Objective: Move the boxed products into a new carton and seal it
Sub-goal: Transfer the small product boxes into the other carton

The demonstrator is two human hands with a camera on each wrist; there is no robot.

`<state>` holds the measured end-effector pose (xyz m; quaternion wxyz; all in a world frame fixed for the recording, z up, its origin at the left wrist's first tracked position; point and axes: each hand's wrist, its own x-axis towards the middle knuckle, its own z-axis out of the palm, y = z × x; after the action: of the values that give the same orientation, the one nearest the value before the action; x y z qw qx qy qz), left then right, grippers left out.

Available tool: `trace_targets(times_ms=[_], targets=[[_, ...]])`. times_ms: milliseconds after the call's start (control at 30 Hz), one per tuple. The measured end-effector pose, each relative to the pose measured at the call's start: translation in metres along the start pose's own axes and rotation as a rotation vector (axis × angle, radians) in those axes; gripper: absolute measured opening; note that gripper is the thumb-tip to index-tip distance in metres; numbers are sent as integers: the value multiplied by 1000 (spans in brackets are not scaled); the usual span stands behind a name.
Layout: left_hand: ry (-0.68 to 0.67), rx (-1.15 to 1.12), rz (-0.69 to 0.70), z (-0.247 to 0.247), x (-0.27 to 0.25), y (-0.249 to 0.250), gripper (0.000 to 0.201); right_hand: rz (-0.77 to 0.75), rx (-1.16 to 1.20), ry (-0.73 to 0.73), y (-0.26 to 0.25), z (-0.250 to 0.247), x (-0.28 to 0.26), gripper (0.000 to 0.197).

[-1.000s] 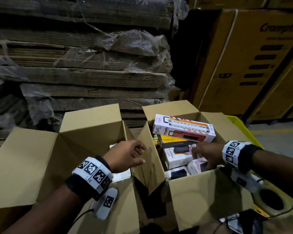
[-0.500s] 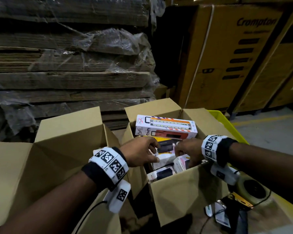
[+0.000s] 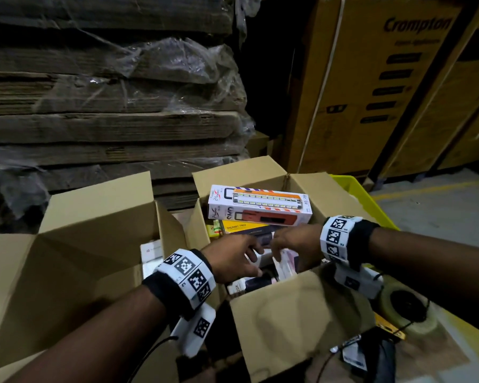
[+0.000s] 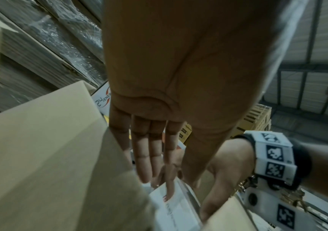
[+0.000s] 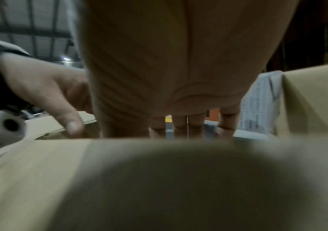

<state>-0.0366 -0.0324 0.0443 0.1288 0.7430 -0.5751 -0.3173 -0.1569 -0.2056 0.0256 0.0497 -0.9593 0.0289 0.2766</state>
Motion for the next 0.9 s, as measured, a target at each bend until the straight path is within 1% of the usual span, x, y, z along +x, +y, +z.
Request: trace_targets(times_ms=[100,233,400,467,533,567,667,767,900], targets=[[-17,6,-13,2,4,4,45,10,-10,-11,-2,-2,-2,50],[-30,7,-19,4,8,8,45,28,-49,6,-2,-6,-5,57],[-18,6,-59,4,8,2,46,32,-74,-28,3,-14,-7,67],[-6,10,-79,5,9,-4,47,4,-59,-28,3,-16,-7,76],[11,50,-100,7,10,-7,50,-50,-107,-62,1,-17,-4,89],[16,83,-109,9,12,-8,51,-74,-157,-86,0,-16,-2,90],[9,216,-122,11,18,-7,54,-108,-271,-124,-1,-15,0,76],[-4,324,-138,12,26,-6,56,-112,-310,-79,-2,-13,0,74],[-30,386,-171,17,34,-11,67,-115,-334,2,2,-16,-3,86]])
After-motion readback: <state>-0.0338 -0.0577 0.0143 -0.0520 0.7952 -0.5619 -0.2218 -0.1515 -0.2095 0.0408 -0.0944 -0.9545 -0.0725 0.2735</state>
